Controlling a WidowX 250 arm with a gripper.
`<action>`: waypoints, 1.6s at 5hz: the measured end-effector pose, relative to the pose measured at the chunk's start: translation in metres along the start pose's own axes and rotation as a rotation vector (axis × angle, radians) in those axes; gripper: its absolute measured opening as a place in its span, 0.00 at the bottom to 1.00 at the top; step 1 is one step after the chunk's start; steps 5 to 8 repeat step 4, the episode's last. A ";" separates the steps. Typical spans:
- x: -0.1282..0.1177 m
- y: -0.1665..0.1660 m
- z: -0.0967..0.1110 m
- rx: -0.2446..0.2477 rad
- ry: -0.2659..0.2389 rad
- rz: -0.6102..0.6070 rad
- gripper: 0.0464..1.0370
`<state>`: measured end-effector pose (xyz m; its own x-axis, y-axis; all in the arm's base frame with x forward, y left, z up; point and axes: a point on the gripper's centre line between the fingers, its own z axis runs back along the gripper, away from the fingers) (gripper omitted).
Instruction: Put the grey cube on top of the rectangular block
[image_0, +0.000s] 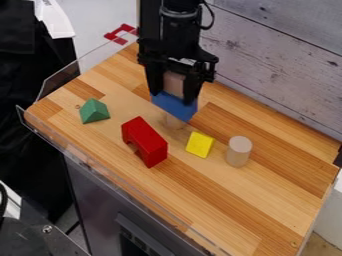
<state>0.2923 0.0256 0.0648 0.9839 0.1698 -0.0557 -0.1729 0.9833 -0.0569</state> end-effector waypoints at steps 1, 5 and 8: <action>-0.001 0.004 0.003 0.002 -0.001 0.021 0.97; -0.003 0.016 0.047 -0.011 -0.105 0.058 0.96; -0.003 0.016 0.047 -0.011 -0.105 0.058 0.96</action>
